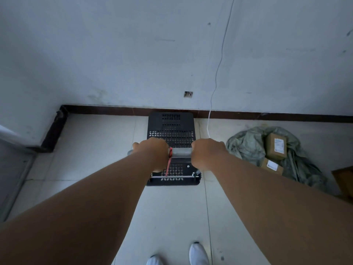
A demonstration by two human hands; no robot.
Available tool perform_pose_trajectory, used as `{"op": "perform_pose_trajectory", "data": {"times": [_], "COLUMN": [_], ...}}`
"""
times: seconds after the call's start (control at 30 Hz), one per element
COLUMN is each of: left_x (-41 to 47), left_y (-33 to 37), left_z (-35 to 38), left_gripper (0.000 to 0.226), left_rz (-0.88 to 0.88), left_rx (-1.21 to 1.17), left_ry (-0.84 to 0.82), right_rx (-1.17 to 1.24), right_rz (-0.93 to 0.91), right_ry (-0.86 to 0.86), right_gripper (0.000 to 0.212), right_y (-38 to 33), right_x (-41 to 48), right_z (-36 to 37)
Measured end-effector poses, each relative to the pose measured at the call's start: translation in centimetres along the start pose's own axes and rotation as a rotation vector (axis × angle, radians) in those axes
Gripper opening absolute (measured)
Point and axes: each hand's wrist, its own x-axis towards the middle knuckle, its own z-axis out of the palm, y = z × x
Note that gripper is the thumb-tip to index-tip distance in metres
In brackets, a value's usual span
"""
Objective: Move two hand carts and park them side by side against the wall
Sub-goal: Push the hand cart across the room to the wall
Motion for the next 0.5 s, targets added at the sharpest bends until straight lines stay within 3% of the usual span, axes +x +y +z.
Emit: {"op": "perform_pose_trajectory", "data": {"times": [0.1, 0.4, 0.5], "left_x": [2.3, 4.4, 4.1], "left_y": [-0.4, -0.7, -0.7], "left_z": [-1.2, -3.0, -2.9], "left_gripper": [0.024, 0.013, 0.02], "left_rz": [-0.052, 0.032, 0.019], "left_rx": [-0.005, 0.026, 0.011], "left_ry": [-0.001, 0.02, 0.01], "right_rx": [0.018, 0.018, 0.024], "right_rz": [0.011, 0.041, 0.06], "right_ry": [0.022, -0.001, -0.021], "right_gripper": [0.019, 0.015, 0.015], "right_y": [-0.2, -0.6, -0.8], "right_x": [2.4, 5.2, 4.9], "right_z": [-1.1, -2.4, -2.4]}}
